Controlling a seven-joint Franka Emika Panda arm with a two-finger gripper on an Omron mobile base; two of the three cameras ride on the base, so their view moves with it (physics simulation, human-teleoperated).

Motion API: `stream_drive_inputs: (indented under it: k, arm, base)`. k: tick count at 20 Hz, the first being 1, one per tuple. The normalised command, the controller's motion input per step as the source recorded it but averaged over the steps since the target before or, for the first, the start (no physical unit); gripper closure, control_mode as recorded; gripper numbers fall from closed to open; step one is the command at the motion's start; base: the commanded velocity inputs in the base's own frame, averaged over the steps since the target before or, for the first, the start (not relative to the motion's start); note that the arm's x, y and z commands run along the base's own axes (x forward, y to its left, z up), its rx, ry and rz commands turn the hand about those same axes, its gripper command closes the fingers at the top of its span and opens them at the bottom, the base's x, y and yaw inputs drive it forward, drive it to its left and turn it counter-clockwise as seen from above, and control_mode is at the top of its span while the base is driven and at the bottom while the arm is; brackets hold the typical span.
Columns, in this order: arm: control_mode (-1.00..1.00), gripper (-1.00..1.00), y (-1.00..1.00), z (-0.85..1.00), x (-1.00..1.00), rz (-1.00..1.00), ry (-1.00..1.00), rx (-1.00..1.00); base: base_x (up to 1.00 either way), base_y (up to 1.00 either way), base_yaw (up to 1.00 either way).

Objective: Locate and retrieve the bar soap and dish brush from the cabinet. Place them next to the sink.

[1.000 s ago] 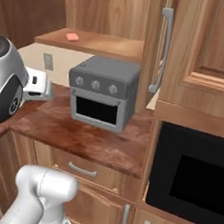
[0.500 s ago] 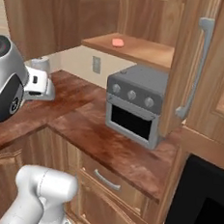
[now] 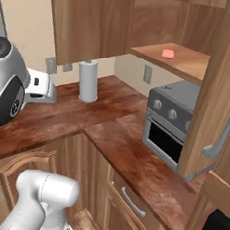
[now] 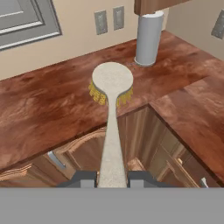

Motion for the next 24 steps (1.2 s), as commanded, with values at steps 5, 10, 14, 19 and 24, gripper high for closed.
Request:
stream_drive_inputs:
  k: [5, 10, 14, 19, 24]
  arm:
    - [1.00, 1.00, 0.00, 0.00, 0.00, 0.00, 0.00, 0.00]
    - [1.00, 1.00, 0.00, 0.00, 0.00, 0.00, 0.00, 0.00]
    - [1.00, 1.00, 0.00, 0.00, 0.00, 0.00, 0.00, 0.00]
    - [1.00, 1.00, 0.00, 0.00, 0.00, 0.00, 0.00, 0.00]
    - [1.00, 1.00, 0.00, 0.00, 0.00, 0.00, 0.00, 0.00]
  base:
    - [-0.13, 0.14, 0.50]
    - [-0.20, 0.22, 0.49]
    - [-0.22, 0.40, 0.44]
    - [-0.04, 0.44, 0.35]
    - [0.11, 0.07, 0.09]
